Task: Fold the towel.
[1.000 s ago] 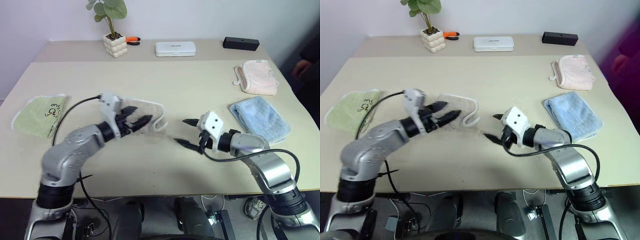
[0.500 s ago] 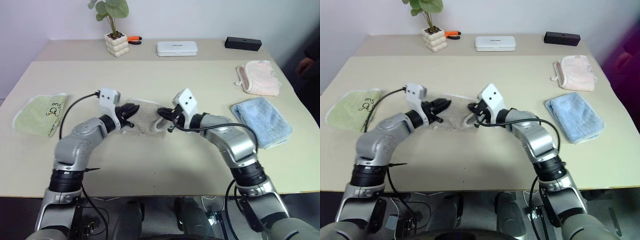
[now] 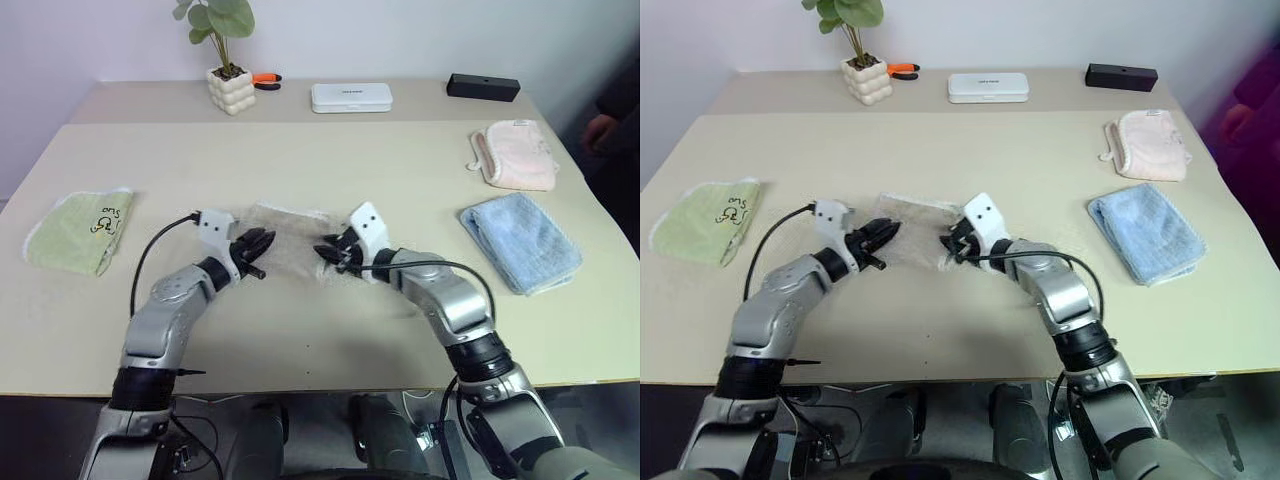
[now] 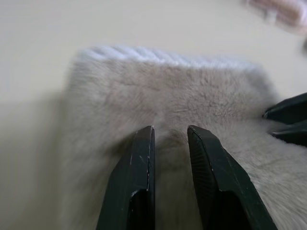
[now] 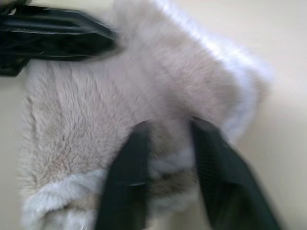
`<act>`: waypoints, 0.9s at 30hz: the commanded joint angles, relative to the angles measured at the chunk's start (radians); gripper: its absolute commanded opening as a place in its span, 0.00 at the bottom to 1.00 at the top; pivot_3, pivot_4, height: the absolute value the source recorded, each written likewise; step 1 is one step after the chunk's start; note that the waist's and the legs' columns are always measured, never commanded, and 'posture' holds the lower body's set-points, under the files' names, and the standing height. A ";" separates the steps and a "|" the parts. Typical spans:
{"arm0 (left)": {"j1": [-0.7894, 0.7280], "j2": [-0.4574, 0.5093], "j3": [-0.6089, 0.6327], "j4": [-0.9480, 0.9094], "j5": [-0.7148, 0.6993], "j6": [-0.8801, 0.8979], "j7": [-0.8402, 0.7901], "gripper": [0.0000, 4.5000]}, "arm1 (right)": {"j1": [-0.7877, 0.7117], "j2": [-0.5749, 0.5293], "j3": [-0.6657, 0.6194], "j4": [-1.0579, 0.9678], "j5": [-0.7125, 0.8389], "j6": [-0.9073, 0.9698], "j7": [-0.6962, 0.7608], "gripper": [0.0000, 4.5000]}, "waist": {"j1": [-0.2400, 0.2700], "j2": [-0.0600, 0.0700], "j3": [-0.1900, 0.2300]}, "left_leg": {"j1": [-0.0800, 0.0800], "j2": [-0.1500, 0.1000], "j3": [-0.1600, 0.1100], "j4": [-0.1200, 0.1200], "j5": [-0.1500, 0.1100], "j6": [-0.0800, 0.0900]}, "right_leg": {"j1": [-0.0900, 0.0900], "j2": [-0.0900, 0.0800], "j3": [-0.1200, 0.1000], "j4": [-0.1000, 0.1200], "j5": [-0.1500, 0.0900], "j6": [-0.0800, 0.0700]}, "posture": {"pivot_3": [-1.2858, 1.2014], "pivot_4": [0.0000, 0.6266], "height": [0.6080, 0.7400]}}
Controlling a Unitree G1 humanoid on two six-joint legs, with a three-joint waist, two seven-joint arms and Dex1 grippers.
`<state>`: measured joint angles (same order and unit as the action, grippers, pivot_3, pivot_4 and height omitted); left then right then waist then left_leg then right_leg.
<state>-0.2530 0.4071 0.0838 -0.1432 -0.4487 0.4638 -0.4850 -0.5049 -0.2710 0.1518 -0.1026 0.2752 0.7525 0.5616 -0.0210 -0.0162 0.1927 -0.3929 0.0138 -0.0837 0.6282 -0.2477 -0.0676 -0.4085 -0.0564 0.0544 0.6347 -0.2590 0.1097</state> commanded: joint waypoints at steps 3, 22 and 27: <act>0.113 0.104 0.078 -0.149 -0.008 -0.071 -0.104 0.24 | 0.020 0.041 -0.166 -0.147 0.147 0.269 -0.091 0.98 | 0.000 0.000 0.000 | 0.000 0.000 0.000 0.000 0.000 0.000 | 0.000 0.000 0.000 0.000 0.000 0.000 | 0.52 0.24 0.98; 0.259 0.184 0.112 -0.302 -0.087 -0.037 -0.223 0.24 | -0.172 0.343 -0.351 0.230 0.271 0.399 -0.260 0.61 | -0.038 0.001 0.000 | 0.001 0.002 0.001 -0.002 0.000 0.000 | -0.001 0.001 0.000 0.002 0.000 -0.001 | 0.52 0.24 0.98; 0.255 0.177 0.114 -0.310 -0.095 -0.026 -0.212 0.24 | -0.181 0.339 -0.350 0.216 0.291 0.402 -0.259 0.06 | -0.038 0.001 0.001 | 0.001 0.002 0.001 -0.001 0.000 0.000 | -0.001 0.001 0.000 0.001 0.000 -0.001 | 0.52 0.24 0.98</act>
<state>0.0049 0.5833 0.1811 -0.4169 -0.5280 0.4365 -0.7024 -0.6724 0.0638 -0.1929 0.1510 0.5374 1.1597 0.2986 -0.0595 -0.0148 0.1933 -0.3922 0.0154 -0.0832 0.6267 -0.2478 -0.0673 -0.4094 -0.0550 0.0545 0.6362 -0.2593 0.1091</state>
